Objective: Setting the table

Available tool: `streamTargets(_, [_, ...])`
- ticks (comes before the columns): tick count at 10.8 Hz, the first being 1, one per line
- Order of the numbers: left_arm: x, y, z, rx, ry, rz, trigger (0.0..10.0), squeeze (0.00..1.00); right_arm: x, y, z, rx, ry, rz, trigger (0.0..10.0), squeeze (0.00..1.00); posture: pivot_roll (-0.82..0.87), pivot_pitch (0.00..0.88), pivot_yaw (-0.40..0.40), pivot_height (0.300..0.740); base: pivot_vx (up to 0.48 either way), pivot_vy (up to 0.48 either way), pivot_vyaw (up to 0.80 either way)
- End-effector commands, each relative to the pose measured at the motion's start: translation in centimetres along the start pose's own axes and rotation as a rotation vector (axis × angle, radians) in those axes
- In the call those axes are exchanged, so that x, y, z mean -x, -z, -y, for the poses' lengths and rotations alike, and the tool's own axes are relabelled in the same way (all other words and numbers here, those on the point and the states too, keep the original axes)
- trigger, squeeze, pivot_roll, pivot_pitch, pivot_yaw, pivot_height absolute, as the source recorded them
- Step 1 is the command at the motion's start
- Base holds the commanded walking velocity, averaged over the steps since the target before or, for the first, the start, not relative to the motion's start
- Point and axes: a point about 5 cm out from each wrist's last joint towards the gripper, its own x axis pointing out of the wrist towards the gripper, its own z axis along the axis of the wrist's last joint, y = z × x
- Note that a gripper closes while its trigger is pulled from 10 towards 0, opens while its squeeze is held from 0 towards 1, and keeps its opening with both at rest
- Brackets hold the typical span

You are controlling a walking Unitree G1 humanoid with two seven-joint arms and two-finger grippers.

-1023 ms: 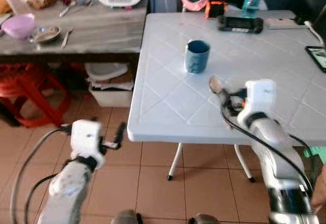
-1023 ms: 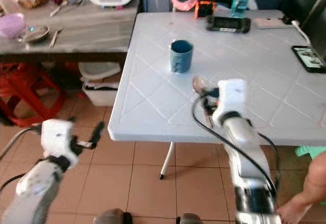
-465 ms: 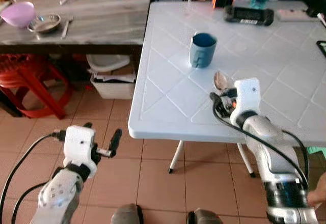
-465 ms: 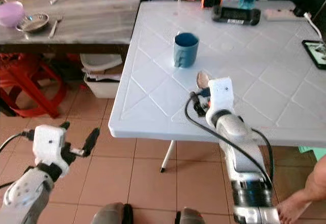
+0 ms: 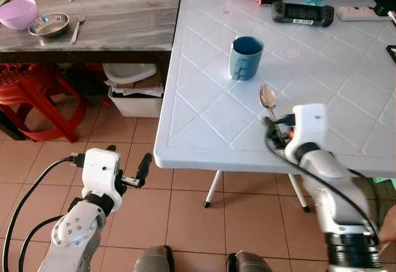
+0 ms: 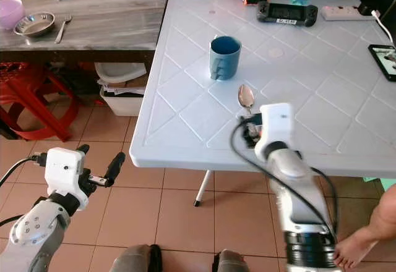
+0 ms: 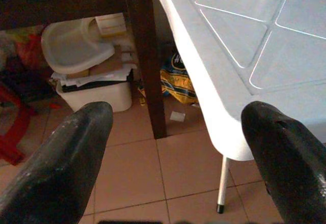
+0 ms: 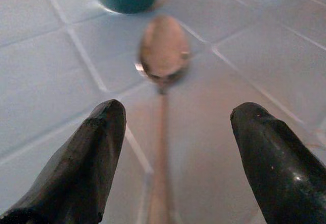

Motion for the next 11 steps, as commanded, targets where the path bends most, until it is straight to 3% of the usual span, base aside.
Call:
streamTargets(1, [0.0, 0.0, -0.1, -0.002, -0.008, -0.008, 10.0, 0.0, -0.4, -0.2, 0.9, -0.008, 0.018, -0.017, 10.0, 0.0, 0.08, 0.124, 0.061, 0.74, 0.0, 0.0, 0.0])
streamTargets(5, [0.2, 0.0, -0.3, -0.01, -0.015, -0.021, 10.0, 0.0, -1.4, -0.9, 2.0, -0.004, -0.052, -0.044, 10.0, 0.0, 0.09, 0.137, 0.066, 0.74, 0.0, 0.0, 0.0])
streamTargets(7, [0.2, 0.0, -0.5, -0.019, -0.01, -0.028, 10.0, 0.0, -2.2, -1.3, 1.1, 0.018, -0.168, -0.061, 10.0, 0.0, 0.09, 0.145, 0.075, 0.74, 0.0, 0.0, 0.0])
streamTargets(11, [0.4, 0.0, -0.5, -0.025, -0.008, -0.039, 10.0, 0.0, -2.5, -0.7, 0.8, 0.027, -0.303, -0.118, 10.0, 0.0, 0.1, 0.152, 0.08, 0.74, 0.0, 0.0, 0.0])
